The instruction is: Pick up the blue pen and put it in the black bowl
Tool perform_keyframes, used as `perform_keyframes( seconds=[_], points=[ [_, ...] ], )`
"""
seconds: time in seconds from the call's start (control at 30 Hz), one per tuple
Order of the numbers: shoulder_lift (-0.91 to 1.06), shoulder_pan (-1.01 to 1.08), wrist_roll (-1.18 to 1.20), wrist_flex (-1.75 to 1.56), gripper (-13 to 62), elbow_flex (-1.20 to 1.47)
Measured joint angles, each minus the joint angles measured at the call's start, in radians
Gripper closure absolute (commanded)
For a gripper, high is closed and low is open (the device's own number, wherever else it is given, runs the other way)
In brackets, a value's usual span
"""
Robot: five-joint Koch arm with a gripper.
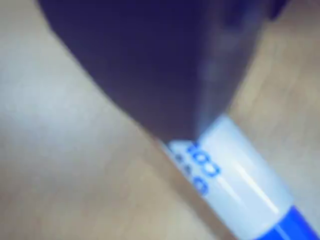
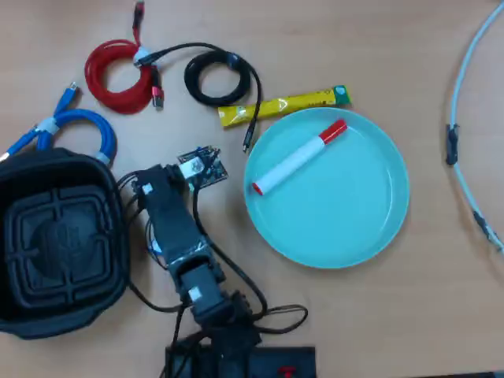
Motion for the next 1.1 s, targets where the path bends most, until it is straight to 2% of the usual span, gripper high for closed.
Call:
perform_keyframes(
  seconds=[0.23,0.47,0.83,1.0,1.1],
  points=[
    [0.000,0.005,0.000,-0.002,17.1,0.018],
    [-0.003,0.057,0.000,-0.005,6.6,0.081],
    [-0.141,0.089,-0.002,-0.021,-4.8,0.057],
    [-0.163,0.097,-0.002,-0.018,-2.7,0.038],
    [-0.163,0.101,0.000,-0.018,3.3,0.038]
  ],
)
